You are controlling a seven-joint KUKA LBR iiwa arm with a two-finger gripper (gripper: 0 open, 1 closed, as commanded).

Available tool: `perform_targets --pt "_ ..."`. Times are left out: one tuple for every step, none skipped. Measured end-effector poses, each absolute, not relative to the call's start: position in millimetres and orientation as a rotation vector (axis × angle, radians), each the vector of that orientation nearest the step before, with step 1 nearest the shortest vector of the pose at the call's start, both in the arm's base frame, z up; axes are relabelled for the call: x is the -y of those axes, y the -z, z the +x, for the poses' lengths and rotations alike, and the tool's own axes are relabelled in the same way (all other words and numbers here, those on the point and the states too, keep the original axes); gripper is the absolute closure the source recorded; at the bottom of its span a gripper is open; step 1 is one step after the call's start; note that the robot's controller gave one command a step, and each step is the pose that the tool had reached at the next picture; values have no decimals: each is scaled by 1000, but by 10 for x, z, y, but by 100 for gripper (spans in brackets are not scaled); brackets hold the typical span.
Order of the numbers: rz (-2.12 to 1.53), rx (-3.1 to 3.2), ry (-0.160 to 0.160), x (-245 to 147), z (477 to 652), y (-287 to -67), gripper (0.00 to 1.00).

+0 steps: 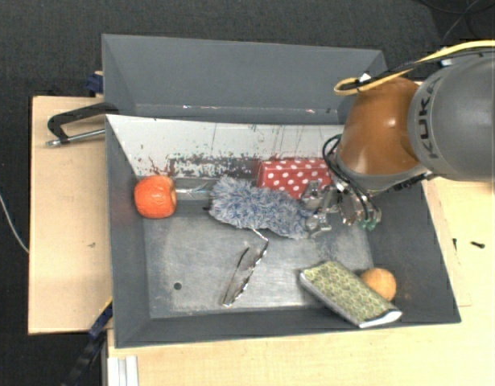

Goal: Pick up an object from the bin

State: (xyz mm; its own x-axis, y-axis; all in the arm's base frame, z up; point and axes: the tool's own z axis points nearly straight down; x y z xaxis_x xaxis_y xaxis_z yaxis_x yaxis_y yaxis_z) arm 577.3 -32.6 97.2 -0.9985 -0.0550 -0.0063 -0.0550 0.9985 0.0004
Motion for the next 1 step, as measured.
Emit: perform_targets --pt "-86 -3137 -1 325 5767 -1037 100"
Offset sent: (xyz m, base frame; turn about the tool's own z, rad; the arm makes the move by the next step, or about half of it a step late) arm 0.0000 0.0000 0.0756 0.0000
